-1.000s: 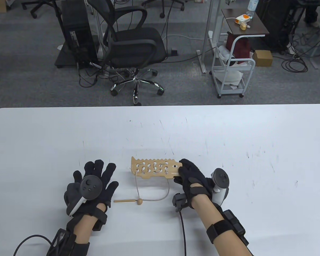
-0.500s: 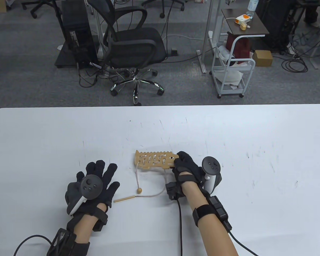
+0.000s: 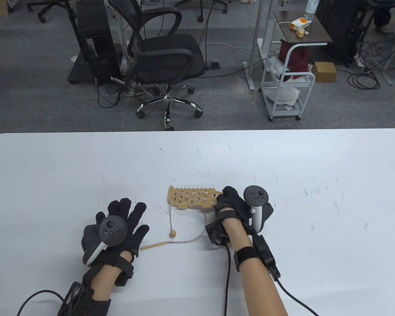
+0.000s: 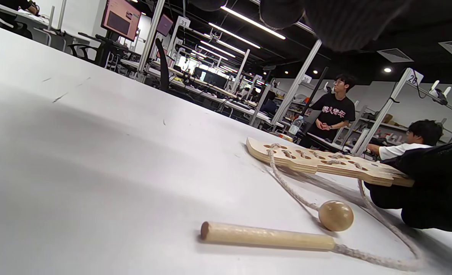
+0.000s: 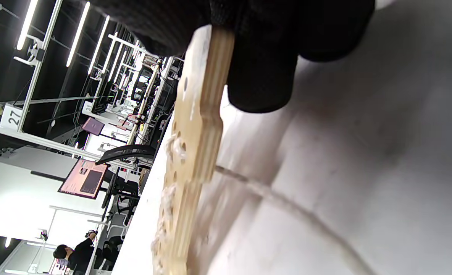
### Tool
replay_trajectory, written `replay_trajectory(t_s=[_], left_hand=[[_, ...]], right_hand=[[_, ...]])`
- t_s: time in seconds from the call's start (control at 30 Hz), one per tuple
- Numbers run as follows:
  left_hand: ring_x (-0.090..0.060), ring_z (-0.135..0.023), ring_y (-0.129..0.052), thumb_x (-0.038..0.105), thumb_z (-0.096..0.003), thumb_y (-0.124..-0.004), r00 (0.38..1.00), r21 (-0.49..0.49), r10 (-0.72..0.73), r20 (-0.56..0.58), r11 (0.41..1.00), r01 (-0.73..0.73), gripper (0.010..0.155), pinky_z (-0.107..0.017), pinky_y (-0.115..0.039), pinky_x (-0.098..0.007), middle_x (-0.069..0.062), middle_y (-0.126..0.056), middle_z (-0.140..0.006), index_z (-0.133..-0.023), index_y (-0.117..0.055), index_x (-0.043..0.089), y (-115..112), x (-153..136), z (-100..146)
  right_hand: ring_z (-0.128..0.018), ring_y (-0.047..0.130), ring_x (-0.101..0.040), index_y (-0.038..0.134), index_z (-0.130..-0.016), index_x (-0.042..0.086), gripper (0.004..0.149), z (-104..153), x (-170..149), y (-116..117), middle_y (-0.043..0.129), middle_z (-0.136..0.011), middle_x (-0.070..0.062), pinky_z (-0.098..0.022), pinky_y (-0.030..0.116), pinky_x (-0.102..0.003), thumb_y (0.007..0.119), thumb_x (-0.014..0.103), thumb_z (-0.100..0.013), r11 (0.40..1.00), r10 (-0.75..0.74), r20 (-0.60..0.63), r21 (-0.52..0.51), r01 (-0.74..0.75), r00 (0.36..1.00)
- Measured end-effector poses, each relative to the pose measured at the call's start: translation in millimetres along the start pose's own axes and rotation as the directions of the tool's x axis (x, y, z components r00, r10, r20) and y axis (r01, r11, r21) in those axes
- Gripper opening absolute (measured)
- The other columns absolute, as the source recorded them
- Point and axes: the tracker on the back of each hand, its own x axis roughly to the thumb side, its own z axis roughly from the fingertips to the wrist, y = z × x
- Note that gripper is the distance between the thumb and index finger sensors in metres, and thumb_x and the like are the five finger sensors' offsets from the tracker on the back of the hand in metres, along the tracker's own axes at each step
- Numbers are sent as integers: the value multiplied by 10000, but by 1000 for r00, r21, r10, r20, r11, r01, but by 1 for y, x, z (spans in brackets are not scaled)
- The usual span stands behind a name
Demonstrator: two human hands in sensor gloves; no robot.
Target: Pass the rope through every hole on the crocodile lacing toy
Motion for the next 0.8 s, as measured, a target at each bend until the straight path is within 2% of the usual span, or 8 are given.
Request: replay_trajectory(t_s=[0.13, 0.37, 0.47, 0.67, 0.8], left_hand=[[-333, -1160, -227, 589, -455, -736, 1000, 11, 15, -1, 1000, -15, 703, -768, -158, -653, 3, -306, -1234, -1103, -475, 514, 3, -1, 1], [-333, -1160, -227, 588, -455, -736, 1000, 21, 25, 0, 999, -25, 702, -766, -150, -655, 3, -300, -1234, -1104, -476, 513, 5, -2, 2], [-332, -1160, -223, 588, -455, -737, 1000, 25, 22, -1, 999, -22, 701, -764, -145, -656, 4, -301, -1234, -1103, -479, 512, 5, -3, 2], [-331, -1159, -220, 587, -454, -738, 1000, 24, 20, -3, 1000, -20, 702, -762, -137, -657, 8, -303, -1234, -1103, -480, 512, 5, -3, 2], [-330, -1156, -206, 586, -455, -738, 1000, 30, 20, -5, 999, -20, 704, -762, -133, -656, 13, -267, -1232, -1103, -473, 514, 5, -4, 2]], right_hand=[[-765, 783, -435, 408, -1025, 34, 672, -1, 2, -7, 612, -983, -254, -570, 598, -550, 707, 350, -512, 999, 47, -5, -3, -47, 999], [-879, 590, -485, 341, -1043, 63, 732, 1, 2, -23, 464, -1046, -245, -621, 471, -599, 715, 399, -511, 997, 68, 13, -20, -68, 998], [-943, 480, -488, 349, -1051, 80, 753, 6, 8, -33, 387, -1080, -230, -653, 336, -677, 743, 412, -502, 996, 83, 90, -33, -81, 992], [-1015, 248, -442, 313, -1070, 130, 833, 29, 23, -52, 209, -1121, -162, -632, 102, -715, 749, 535, -487, 930, 366, 261, -68, -361, 893], [-1010, 173, -442, 325, -1069, 121, 816, 48, 32, -58, 158, -1116, -161, -558, 10, -713, 747, 511, -489, 929, 368, 377, -107, -355, 850]])
